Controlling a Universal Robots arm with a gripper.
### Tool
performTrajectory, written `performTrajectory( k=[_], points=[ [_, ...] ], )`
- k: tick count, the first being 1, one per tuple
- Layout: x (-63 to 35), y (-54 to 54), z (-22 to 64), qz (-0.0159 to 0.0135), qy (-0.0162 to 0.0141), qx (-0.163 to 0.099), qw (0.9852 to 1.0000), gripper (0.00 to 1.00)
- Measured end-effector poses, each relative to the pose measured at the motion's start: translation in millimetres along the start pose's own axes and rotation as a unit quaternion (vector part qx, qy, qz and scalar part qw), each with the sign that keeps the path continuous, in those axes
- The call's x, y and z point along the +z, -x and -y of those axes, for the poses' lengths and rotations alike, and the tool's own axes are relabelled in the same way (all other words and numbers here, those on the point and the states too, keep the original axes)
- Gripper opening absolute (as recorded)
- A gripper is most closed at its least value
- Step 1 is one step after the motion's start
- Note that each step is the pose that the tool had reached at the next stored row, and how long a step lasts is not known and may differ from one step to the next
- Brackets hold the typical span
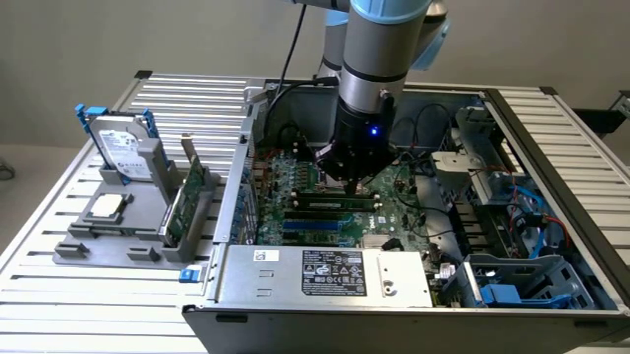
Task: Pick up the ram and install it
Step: 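Press down the ram until it locks into place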
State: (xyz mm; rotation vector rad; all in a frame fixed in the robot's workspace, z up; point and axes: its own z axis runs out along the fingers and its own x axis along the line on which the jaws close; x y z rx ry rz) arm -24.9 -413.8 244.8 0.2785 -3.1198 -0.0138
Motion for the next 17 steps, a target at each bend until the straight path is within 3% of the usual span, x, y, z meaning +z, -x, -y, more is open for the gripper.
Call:
performTrajectory(
  k=[5,10,17],
  points=[
    [0.0,0.0,0.0,0.0003,0.0003,0.037,0.9993,0.11],
    [0.0,0.0,0.0,0.0007,0.0006,0.074,0.9973,0.11],
    [0.0,1.0,0.2,0.0007,0.0007,0.076,0.9971,0.11]
  ],
)
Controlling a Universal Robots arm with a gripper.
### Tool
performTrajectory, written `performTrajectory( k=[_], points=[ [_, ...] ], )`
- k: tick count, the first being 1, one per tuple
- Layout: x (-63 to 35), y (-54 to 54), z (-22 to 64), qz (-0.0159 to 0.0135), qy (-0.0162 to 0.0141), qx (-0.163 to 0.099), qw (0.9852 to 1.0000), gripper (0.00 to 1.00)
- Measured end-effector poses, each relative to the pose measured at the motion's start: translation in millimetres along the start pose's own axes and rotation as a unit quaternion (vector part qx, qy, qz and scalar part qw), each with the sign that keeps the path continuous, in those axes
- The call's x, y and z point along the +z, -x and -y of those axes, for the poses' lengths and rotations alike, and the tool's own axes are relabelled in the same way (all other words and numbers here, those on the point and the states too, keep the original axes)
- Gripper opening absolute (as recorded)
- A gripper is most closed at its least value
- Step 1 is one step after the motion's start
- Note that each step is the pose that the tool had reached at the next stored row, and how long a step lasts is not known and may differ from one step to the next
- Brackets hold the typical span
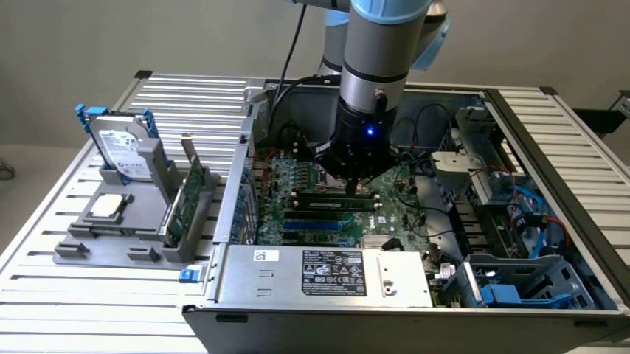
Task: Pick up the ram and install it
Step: 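Press down the ram until it locks into place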
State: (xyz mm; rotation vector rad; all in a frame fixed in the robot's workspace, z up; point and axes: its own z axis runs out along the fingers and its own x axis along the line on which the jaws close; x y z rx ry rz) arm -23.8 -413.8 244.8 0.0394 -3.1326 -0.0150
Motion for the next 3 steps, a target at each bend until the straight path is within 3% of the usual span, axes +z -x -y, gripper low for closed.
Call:
performTrajectory(
  k=[3],
  points=[
    [0.0,0.5,0.0,0.0000,0.0000,0.000,1.0000,0.11]
  ],
)
